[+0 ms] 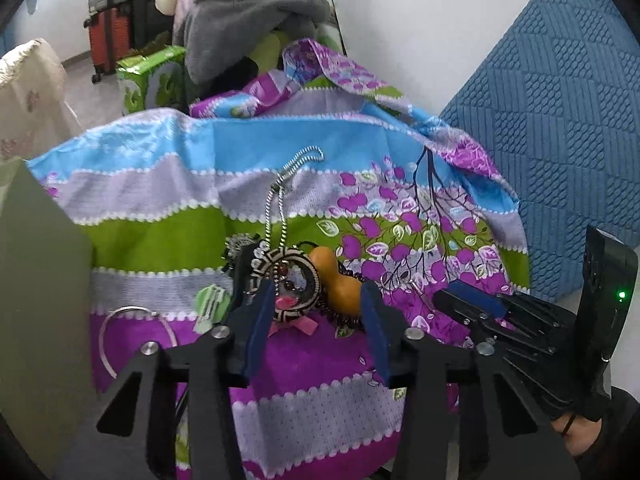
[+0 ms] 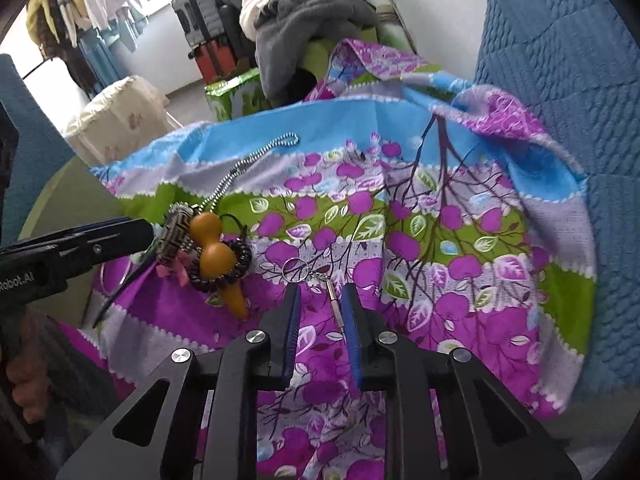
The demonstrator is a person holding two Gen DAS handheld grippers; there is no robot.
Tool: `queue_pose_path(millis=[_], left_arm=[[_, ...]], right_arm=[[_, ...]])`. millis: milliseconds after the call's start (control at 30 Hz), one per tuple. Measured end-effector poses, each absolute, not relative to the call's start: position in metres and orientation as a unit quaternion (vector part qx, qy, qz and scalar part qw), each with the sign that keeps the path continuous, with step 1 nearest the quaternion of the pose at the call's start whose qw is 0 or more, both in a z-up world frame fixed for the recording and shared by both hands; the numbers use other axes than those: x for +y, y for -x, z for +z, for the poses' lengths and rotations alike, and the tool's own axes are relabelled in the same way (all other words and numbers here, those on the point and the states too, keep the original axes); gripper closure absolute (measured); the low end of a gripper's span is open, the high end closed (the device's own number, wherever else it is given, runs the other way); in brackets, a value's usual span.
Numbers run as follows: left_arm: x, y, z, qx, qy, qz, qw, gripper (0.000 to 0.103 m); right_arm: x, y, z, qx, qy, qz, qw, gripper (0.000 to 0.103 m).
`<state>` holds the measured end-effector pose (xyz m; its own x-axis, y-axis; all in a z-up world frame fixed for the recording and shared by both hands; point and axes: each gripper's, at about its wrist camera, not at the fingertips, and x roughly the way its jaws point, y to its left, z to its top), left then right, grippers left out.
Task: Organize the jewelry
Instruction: 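Grasp the black-and-white striped bangle with left tool while right tool grasps the small silver keychain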
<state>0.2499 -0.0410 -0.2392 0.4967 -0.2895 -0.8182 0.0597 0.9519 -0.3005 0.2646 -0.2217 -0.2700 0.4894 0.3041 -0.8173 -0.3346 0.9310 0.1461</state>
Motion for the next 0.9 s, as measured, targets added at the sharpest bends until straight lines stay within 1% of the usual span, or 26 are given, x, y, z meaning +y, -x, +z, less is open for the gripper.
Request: queue_pose_path(millis=[100,233,300,367,433,467,533,567,633,700,900], left_arm=[[-0.043,-0.256,-0.251,0.501,0.116,-0.105,0.851,0.07],[-0.042,-0.261,-0.26,0.503,0.119,-0.106,0.85,0.072],[-0.042,-0.263,-0.263,0.504,0.118,-0.107,0.849,0.078],[-0.042,-0.265,-0.266,0.503,0.12,-0.112,0.848,0.08],[-0.043,-0.266,-0.269,0.504,0.121,-0.115,0.847,0.087],[-0.043,-0.266,-0.27,0.506,0.121,-0.117,0.846,0.088],[-0.045,-0.266,-0.27,0.504,0.118,-0.115,0.848,0.089],[-0.045,-0.266,-0.269,0.504,0.118,-0.116,0.848,0.092],[-0.046,-0.265,-0.267,0.504,0.118,-0.114,0.848,0.093],[-0.047,-0.263,-0.265,0.503,0.122,-0.115,0.848,0.095],[-0.041,-0.253,-0.258,0.499,0.133,-0.111,0.849,0.096]], right_arm=[[-0.217,-0.269,-0.279,0.478,0.031,0.186,0.858,0.091],[-0.218,-0.277,-0.293,0.497,0.037,0.174,0.85,0.091],[-0.219,-0.279,-0.296,0.497,0.037,0.17,0.85,0.092],[-0.217,-0.279,-0.296,0.495,0.047,0.169,0.851,0.091],[-0.214,-0.277,-0.297,0.492,0.063,0.167,0.852,0.091],[-0.211,-0.276,-0.297,0.49,0.075,0.165,0.852,0.091],[-0.209,-0.276,-0.297,0.491,0.08,0.165,0.852,0.093],[-0.21,-0.277,-0.297,0.492,0.077,0.165,0.851,0.096],[-0.211,-0.277,-0.297,0.496,0.07,0.162,0.85,0.099],[-0.211,-0.277,-0.297,0.497,0.067,0.163,0.849,0.1],[-0.214,-0.271,-0.289,0.498,0.048,0.165,0.85,0.1]])
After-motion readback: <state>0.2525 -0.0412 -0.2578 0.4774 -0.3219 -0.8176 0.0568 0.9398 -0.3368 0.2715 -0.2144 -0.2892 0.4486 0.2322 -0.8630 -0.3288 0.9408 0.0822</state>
